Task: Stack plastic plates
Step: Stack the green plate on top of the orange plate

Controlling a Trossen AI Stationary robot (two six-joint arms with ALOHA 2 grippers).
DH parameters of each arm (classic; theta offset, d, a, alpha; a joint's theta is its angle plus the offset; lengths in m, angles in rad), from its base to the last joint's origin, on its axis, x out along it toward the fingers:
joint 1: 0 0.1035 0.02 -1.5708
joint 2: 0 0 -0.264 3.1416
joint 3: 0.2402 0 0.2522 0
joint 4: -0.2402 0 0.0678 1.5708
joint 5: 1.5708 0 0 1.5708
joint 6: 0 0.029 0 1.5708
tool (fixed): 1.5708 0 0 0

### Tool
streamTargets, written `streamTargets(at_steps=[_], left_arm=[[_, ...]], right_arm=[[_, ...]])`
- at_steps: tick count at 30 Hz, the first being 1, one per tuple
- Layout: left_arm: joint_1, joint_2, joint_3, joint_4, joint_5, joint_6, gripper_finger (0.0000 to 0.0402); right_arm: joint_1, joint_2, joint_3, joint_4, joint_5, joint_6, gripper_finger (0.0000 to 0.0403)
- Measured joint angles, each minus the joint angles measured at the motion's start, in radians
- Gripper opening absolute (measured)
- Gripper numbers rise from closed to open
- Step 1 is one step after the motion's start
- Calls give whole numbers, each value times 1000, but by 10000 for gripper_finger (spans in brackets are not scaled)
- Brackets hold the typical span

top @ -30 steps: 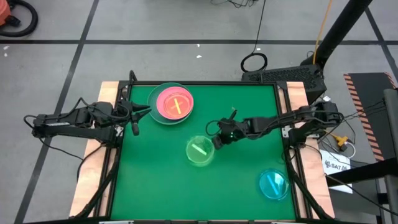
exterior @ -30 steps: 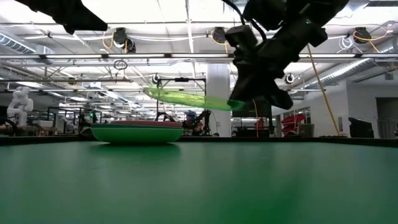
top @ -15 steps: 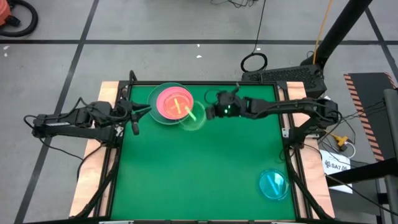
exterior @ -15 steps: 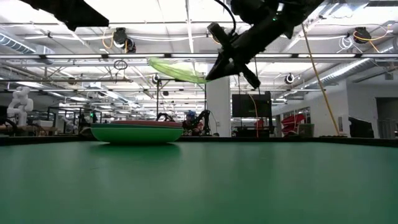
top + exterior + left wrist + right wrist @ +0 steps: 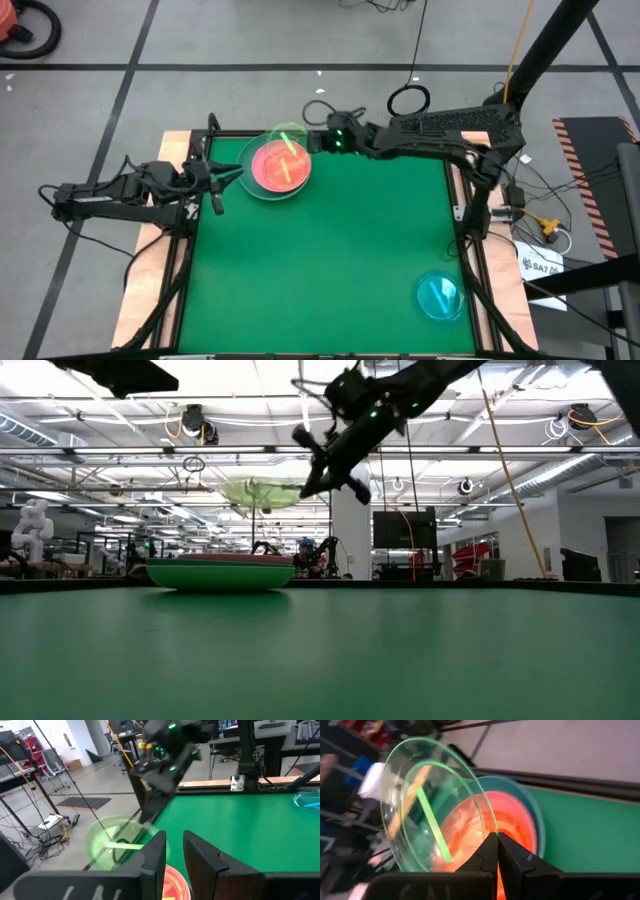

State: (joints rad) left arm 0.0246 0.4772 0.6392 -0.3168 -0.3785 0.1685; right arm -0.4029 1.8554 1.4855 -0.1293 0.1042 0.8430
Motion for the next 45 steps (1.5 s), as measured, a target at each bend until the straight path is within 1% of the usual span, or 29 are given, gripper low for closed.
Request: streamTargets(at_steps=[3, 7, 9, 14, 18, 23, 26, 28, 35, 39, 45], left_arm=[[0, 0, 0, 0, -1, 4, 74], [0, 0, 0, -4, -1, 4, 74], [0, 0, 0, -7, -2, 4, 74], [0, 0, 0, -19, -4, 11, 74], [0, 0, 0, -23, -5, 11, 74], [0, 0, 0, -24, -6, 11, 74], [0, 0, 0, -24, -6, 10, 74], [0, 0, 0, -24, -6, 9, 74], [0, 0, 0, -24, -6, 7, 74], [0, 0, 0, -24, -6, 7, 74], [0, 0, 0, -24, -6, 10, 74]], right_arm=[[-27, 80, 95, -54, -15, 1, 0], [-53, 173, 212, -112, -105, 9, 0], [-60, 211, 267, -143, -133, 16, 0], [-62, 289, 387, -278, -161, 29, 0], [-60, 331, 452, -376, -167, 34, 0], [-45, 353, 459, -452, -184, 65, 0], [-31, 354, 458, -499, -158, 65, 0], [-25, 351, 458, -507, -133, 64, 0], [-25, 352, 458, -495, -134, 72, 2], [-23, 352, 458, -496, -133, 72, 16], [-23, 352, 458, -496, -130, 63, 50]])
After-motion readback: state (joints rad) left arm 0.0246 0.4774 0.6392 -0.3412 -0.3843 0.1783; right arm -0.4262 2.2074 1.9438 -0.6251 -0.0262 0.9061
